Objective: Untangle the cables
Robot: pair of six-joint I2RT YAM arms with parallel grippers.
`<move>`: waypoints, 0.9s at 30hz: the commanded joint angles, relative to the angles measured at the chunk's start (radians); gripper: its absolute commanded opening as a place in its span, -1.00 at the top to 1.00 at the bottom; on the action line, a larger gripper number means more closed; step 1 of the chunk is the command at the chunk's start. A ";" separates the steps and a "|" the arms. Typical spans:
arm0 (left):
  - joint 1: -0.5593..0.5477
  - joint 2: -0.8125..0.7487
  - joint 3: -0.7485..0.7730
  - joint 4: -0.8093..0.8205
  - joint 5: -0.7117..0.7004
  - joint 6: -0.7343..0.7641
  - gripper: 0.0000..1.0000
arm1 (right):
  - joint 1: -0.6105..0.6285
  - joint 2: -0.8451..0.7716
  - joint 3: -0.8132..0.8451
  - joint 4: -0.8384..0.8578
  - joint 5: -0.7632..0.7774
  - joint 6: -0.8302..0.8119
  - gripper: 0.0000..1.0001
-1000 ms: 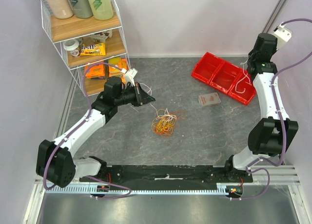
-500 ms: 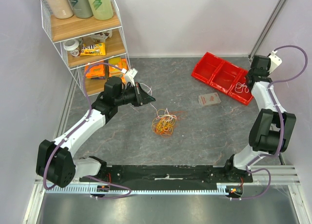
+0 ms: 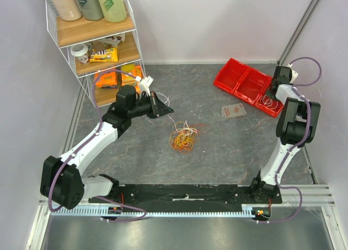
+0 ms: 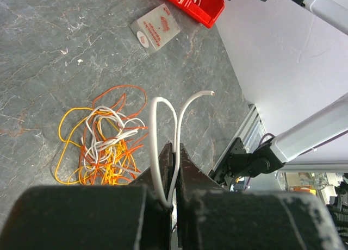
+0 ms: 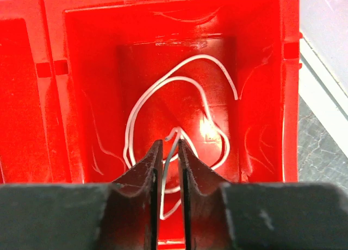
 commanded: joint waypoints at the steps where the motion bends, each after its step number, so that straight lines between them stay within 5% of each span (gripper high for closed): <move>1: -0.002 -0.008 0.001 0.039 0.037 -0.029 0.96 | 0.001 -0.019 0.091 -0.082 -0.017 -0.023 0.28; 6: -0.004 -0.011 -0.002 0.039 0.027 -0.020 0.96 | 0.008 -0.127 0.090 -0.148 -0.001 -0.025 -0.52; 10: -0.002 -0.010 0.003 0.029 0.019 -0.006 0.97 | 0.056 -0.306 -0.011 -0.160 0.057 -0.020 -0.77; 15: -0.002 0.004 0.012 0.014 0.014 0.015 0.96 | 0.135 -0.495 -0.230 -0.154 0.054 -0.002 -0.85; 18: -0.002 0.012 0.016 0.012 0.024 0.024 0.96 | 0.339 -0.634 -0.433 -0.095 0.008 0.009 -0.84; 22: -0.002 0.041 0.035 0.011 0.082 0.037 0.96 | 0.608 -0.814 -0.661 0.103 -0.266 -0.035 -0.78; 27: -0.002 0.091 0.061 0.011 0.166 0.028 0.96 | 0.884 -0.924 -0.748 0.153 -0.350 -0.157 -0.74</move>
